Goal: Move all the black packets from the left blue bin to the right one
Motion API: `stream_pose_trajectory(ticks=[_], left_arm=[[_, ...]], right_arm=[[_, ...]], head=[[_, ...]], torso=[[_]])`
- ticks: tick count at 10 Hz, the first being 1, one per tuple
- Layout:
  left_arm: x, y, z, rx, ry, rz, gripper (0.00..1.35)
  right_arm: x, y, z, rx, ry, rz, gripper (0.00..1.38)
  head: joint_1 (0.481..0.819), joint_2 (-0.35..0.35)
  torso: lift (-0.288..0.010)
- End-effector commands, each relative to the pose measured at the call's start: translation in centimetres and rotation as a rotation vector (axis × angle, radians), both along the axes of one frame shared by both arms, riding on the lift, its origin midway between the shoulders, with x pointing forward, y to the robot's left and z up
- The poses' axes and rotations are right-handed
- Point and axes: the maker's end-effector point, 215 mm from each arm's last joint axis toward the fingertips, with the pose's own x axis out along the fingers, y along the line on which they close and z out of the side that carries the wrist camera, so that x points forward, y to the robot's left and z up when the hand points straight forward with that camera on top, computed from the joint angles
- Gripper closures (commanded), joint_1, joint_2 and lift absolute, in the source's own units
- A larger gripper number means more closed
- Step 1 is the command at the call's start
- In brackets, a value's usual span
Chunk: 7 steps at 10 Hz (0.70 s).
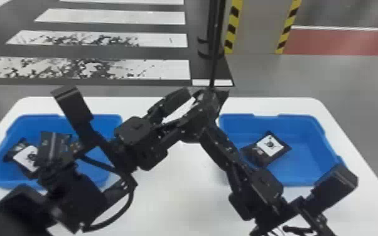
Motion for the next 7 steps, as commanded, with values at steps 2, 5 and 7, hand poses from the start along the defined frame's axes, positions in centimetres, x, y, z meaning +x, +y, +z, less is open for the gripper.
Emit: stream_pose_trajectory(ticks=[2,5,7], left_arm=[[-1.5,1.9,2.2,-0.030,-0.031,0.036,0.15],[-1.7,6.1,1.9,-0.004,-0.027,0.136,0.15],[-1.7,8.2,1.3,0.017,-0.016,0.184,0.15]], right_arm=[[2.6,-6.0,-3.4,-0.100,0.033,-0.126,1.26],[6.0,-16.4,-7.3,-0.267,0.078,-0.323,1.26],[7.9,-20.6,-10.9,-0.327,0.153,-0.376,1.26]], head=[[0.695,-0.057],[0.695,-0.138],[0.695,-0.177]], torso=[[-0.185],[-0.185],[-0.185]])
